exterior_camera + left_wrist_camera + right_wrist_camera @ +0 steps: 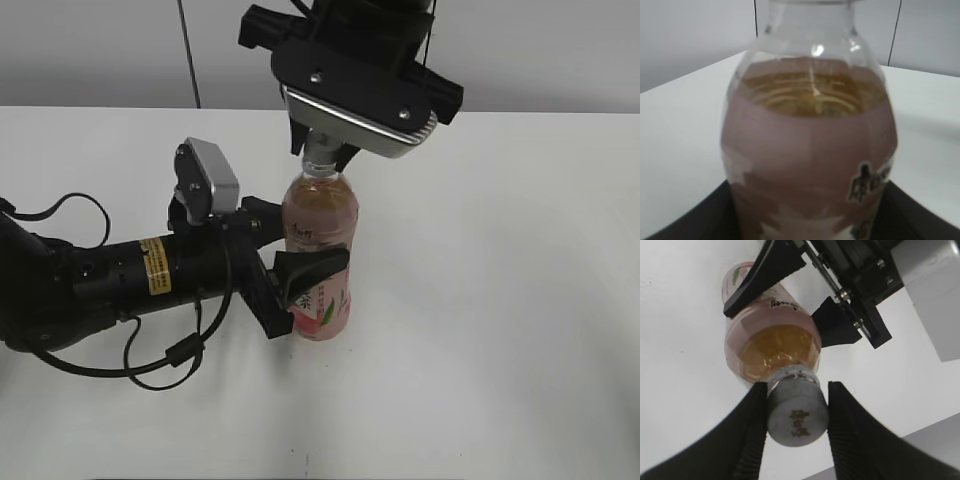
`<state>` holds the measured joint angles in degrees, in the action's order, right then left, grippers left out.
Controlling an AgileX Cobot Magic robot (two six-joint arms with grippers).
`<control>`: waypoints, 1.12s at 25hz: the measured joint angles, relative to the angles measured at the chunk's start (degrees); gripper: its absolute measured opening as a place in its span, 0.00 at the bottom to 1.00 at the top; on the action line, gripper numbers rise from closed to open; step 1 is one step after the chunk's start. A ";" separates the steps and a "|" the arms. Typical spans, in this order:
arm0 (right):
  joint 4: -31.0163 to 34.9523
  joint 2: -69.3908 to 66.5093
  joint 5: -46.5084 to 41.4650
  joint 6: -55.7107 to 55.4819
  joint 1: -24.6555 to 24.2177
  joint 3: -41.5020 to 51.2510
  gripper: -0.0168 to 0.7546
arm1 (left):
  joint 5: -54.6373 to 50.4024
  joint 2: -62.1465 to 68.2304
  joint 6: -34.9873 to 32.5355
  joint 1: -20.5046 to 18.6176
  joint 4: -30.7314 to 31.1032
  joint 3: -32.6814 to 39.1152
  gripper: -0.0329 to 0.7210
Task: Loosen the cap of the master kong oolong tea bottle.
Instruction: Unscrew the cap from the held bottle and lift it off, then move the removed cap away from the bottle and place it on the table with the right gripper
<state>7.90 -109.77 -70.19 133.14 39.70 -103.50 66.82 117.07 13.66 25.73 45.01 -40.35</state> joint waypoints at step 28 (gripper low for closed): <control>-4.99 -1.77 0.43 -115.05 -25.98 6.85 0.38 | -0.13 0.00 -0.04 0.00 -0.36 -0.04 0.57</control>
<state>2.91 -111.54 -69.76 18.09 13.73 -96.65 66.69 117.07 13.63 25.73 44.65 -40.39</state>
